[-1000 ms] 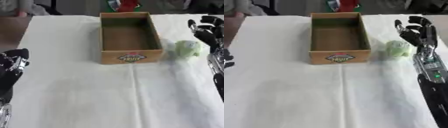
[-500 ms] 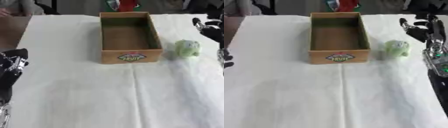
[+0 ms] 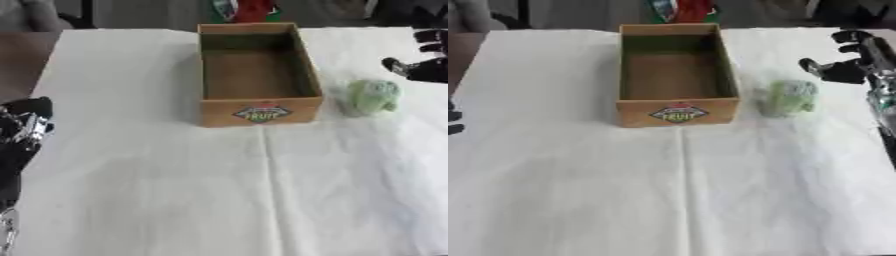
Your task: Pick up objects on the table and place them in the box.
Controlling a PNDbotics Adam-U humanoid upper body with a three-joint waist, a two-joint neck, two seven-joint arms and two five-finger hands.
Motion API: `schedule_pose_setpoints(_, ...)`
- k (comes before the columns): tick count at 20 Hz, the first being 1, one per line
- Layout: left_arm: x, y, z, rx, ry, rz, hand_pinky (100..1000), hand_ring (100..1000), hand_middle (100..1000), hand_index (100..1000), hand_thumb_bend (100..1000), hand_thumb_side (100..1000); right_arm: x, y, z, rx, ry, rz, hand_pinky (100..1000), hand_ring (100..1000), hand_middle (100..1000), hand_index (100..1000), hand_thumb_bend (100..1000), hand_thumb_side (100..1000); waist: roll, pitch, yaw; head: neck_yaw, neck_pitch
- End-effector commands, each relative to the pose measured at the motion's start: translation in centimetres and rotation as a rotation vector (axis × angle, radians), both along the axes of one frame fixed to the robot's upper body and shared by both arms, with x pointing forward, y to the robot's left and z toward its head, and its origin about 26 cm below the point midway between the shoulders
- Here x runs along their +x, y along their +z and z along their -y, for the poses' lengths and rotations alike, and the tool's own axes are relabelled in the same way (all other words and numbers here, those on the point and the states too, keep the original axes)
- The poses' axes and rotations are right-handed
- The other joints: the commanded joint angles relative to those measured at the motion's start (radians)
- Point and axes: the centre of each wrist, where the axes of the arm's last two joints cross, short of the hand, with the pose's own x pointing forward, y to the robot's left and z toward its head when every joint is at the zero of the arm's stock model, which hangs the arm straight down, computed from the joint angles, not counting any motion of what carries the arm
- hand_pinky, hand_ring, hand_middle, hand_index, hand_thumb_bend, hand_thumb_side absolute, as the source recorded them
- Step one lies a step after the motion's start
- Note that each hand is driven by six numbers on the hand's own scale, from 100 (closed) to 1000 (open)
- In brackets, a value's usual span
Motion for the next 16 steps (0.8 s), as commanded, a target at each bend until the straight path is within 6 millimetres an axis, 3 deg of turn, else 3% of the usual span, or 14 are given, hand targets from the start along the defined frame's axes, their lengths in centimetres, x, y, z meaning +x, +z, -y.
schedule_pose_setpoints(1,-0.1,0.7,-0.3,0.011,-0.002,0.021,722,707,633,660,381,383,-0.3,2.0,1.5,-0.055,0.003,-0.012,721,874,841,844,583,238,0.000,-0.020,0.001,-0.003,0.005)
schedule_pose_setpoints(13,-0.1,0.7,-0.2,0.011,-0.003,0.022,722,705,633,660,382,383,-0.4,1.8,0.4,-0.142,0.172,-0.143,773,905,870,862,622,221,0.002,-0.021,0.002,-0.006,0.002)
schedule_pose_setpoints(16,-0.1,0.7,-0.2,0.010,-0.003,0.023,722,705,633,660,382,383,-0.5,1.6,0.0,-0.163,0.214,-0.170,772,900,868,862,596,230,0.002,-0.021,0.002,-0.005,0.000)
